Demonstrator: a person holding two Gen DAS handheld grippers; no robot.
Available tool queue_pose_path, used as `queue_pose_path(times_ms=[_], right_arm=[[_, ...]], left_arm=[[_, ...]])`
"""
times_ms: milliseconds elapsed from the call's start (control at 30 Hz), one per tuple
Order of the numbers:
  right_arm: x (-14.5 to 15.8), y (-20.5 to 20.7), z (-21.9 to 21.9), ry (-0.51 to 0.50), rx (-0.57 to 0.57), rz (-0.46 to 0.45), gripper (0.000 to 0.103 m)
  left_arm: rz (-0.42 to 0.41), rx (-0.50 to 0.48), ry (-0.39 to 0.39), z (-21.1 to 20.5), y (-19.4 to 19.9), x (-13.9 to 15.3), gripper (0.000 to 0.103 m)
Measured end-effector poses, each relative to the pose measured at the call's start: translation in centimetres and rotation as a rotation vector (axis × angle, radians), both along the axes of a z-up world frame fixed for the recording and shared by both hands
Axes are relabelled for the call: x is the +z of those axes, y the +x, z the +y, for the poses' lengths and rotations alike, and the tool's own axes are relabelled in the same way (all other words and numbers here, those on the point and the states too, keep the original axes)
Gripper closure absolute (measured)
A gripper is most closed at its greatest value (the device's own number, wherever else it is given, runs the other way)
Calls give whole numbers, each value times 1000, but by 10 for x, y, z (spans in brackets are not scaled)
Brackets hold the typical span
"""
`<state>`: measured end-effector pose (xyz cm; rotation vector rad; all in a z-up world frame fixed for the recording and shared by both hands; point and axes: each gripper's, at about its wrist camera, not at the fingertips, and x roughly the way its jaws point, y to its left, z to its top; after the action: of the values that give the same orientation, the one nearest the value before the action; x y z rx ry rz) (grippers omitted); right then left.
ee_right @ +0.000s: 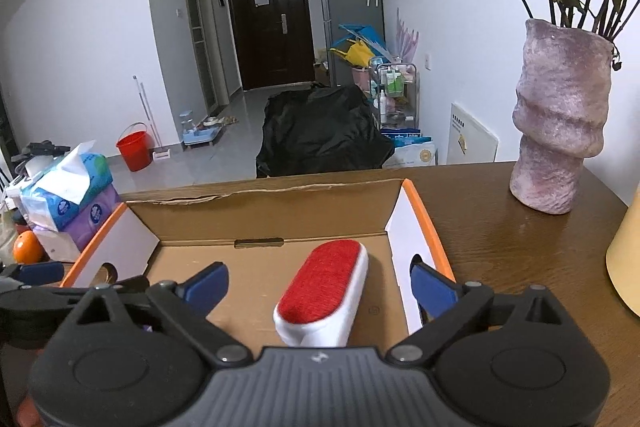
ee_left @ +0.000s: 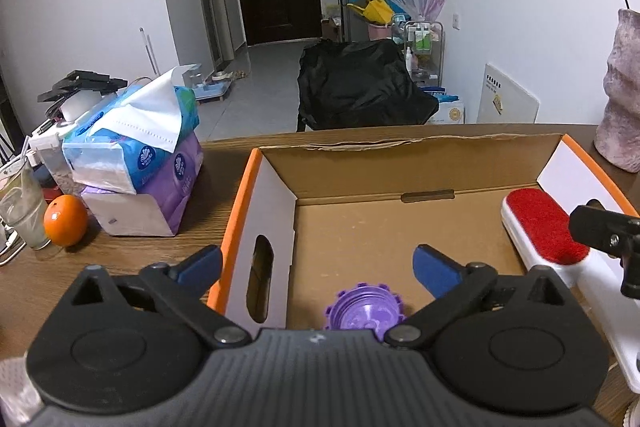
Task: Organize rigid objects
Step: 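Lower the purple cap and lint brush into the box and open both grippers, then withdraw both tools from the box toward the spray bottles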
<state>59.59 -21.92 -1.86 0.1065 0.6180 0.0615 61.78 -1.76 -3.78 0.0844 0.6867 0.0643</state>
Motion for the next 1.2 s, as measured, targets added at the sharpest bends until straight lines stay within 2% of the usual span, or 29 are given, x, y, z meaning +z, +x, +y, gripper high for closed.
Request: queue_pose_path(times_ms=[267,333,633,1200], right_arm=[[8,-12,-5,6,-12,-35,1],[11,-18,-6,9,-11,-47,0],[28,-56,-12,29,-10,-98,0],[56,-168,-10,24,14,-155,0]], left_arm=[[-2,-24,13,-3,-5,4,0],[-18,-26,35,-7,-9,9,0],[-43,-26,46,-8,-34,36,0],[-81,-18,-13,5,-140,70,0]])
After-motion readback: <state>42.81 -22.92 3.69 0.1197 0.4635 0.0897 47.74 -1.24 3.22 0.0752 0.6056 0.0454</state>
